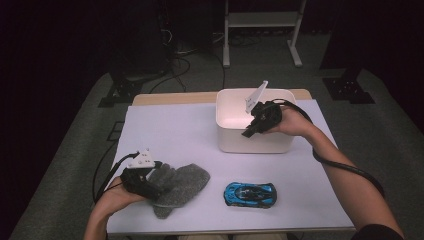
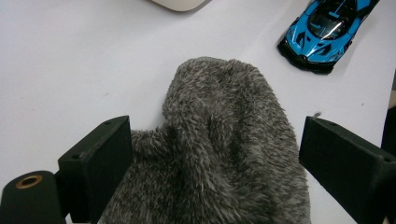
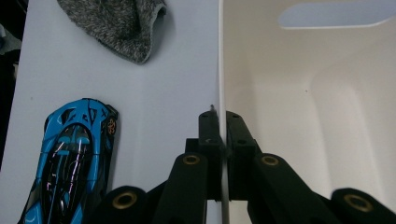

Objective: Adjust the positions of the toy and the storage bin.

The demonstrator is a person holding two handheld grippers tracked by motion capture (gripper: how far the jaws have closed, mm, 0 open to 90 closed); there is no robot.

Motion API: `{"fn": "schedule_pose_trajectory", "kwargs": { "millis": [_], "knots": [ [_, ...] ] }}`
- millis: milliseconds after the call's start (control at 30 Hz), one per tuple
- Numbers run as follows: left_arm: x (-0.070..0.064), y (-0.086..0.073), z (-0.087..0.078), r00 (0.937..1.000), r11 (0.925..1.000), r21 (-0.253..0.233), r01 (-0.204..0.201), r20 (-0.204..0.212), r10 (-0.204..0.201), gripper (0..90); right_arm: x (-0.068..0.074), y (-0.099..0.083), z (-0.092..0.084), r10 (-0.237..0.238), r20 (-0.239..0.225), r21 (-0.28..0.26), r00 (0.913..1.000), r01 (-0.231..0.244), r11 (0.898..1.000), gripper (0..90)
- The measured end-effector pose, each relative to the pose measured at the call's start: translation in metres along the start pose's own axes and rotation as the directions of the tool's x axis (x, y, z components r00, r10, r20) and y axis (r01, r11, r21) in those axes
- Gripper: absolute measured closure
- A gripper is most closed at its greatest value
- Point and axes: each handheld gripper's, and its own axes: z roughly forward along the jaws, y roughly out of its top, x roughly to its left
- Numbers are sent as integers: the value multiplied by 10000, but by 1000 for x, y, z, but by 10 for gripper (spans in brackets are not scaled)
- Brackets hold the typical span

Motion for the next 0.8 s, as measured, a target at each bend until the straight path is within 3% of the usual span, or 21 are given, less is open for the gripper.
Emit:
{"fn": "schedule_pose_trajectory", "kwargs": {
  "millis": [300,800],
  "knots": [
    [-1,0,1,10000,10000,65,-60,58,59,93,7,7,5,-9,121,116,9999,7,9999,865],
    [-3,0,-1,10000,10000,27,-25,85,25,93,21,23,13,-222,-134,43,9997,223,9997,861]
  ]
}}
